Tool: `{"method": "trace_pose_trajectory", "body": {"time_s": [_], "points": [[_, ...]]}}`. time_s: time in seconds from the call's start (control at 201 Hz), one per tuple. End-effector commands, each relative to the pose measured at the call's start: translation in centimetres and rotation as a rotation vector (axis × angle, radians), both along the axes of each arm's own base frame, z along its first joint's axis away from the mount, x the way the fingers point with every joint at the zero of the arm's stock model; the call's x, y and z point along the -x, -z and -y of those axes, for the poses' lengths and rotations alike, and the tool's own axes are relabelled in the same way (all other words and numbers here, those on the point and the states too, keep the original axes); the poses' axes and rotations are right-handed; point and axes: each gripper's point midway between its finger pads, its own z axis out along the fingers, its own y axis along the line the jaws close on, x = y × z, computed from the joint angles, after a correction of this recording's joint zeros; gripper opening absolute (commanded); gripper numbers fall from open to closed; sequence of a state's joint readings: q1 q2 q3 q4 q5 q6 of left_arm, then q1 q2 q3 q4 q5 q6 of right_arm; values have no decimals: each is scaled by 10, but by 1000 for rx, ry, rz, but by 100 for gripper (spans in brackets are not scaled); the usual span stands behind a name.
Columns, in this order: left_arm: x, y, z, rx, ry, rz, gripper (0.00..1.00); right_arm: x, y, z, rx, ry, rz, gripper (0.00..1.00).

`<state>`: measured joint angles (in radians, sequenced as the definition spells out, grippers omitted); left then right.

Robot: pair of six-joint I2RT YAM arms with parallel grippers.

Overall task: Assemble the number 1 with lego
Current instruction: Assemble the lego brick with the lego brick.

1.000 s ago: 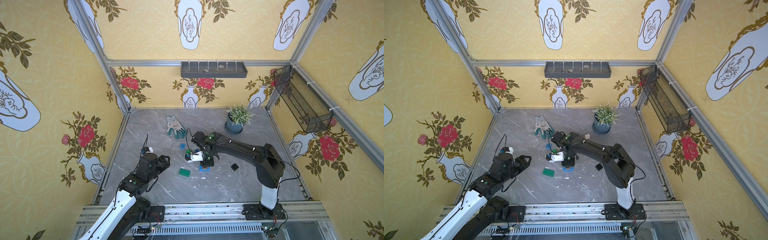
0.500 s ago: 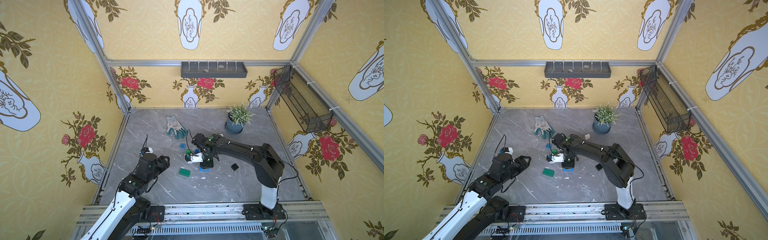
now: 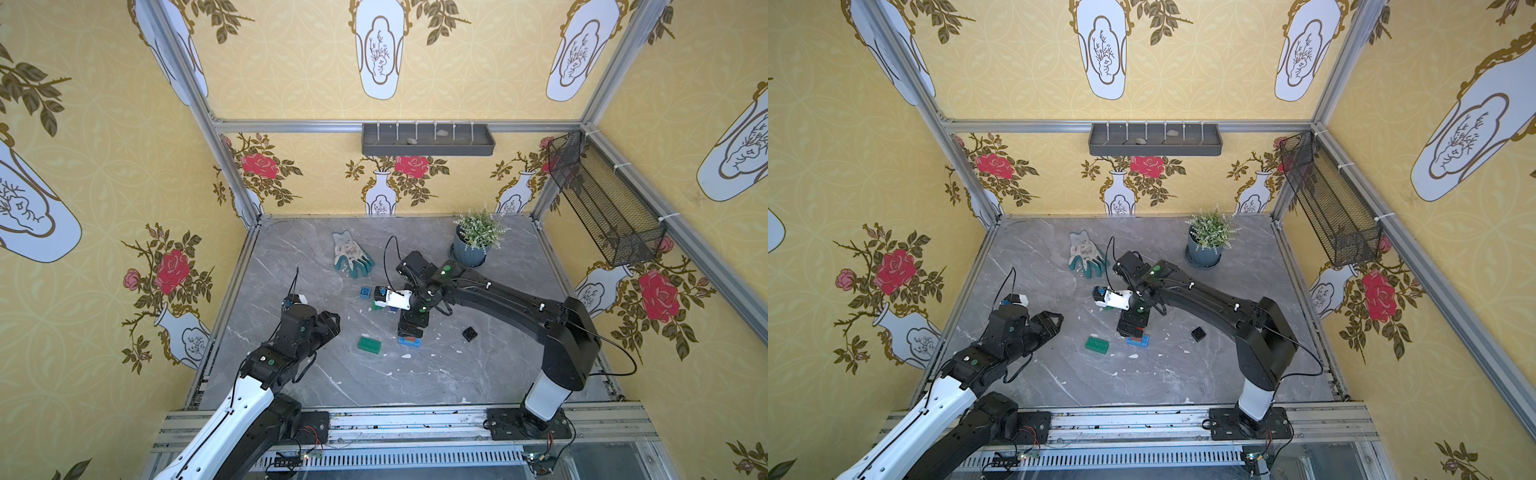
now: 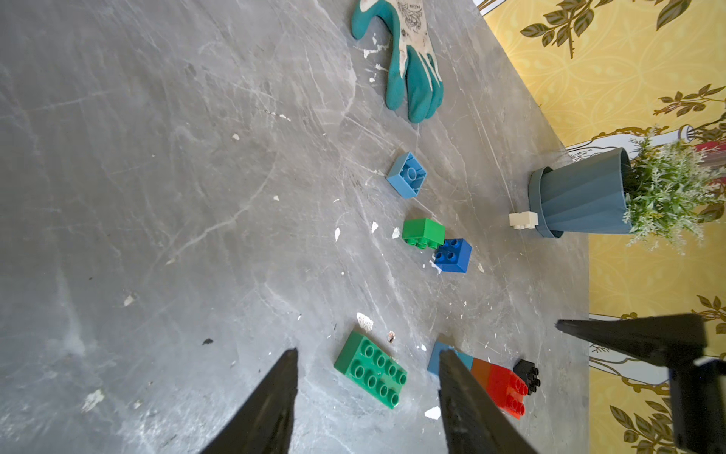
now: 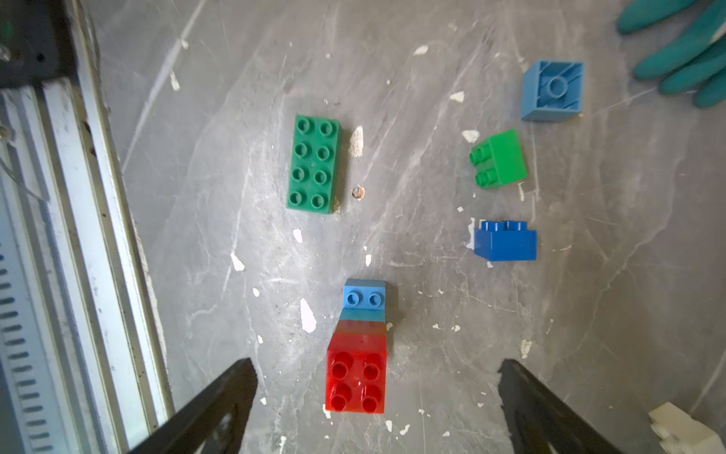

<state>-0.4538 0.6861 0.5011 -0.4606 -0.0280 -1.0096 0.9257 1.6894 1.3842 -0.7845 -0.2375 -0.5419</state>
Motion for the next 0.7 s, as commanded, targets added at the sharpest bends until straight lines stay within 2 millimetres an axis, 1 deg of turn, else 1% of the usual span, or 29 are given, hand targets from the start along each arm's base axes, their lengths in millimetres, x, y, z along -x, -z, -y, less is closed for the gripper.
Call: {"method": "trace_pose_trajectory", "body": {"time_s": [0.0, 0.085, 0.1, 0.119, 0.199, 0.289, 0.413, 0.503, 0.607, 0.692], "points": [[-5, -9, 5, -28, 51, 23, 59, -16, -23, -8, -156, 208, 2, 100], [-8, -14, 12, -20, 87, 37, 59, -24, -36, -4, -247, 382, -1, 97], [-9, -15, 14, -15, 96, 40, 59, -25, -34, -3, -255, 415, -7, 96], [-9, -16, 16, -9, 106, 46, 59, -27, -39, -2, -286, 470, -16, 96], [-12, -20, 26, 22, 144, 67, 60, -32, -43, 6, -349, 637, -57, 94], [-15, -23, 38, 55, 195, 81, 61, -38, -43, 17, -379, 820, -105, 93], [-17, -24, 59, 103, 275, 55, 62, -50, -34, 42, -330, 1068, -168, 92], [-15, -29, 80, 116, 364, 54, 64, -49, -25, 56, -294, 1151, -212, 92], [-9, -37, 107, 108, 475, 61, 65, -43, -19, 64, -282, 1195, -244, 93], [-2, -38, 128, 116, 548, 44, 66, -39, -15, 71, -275, 1238, -298, 92]]}}
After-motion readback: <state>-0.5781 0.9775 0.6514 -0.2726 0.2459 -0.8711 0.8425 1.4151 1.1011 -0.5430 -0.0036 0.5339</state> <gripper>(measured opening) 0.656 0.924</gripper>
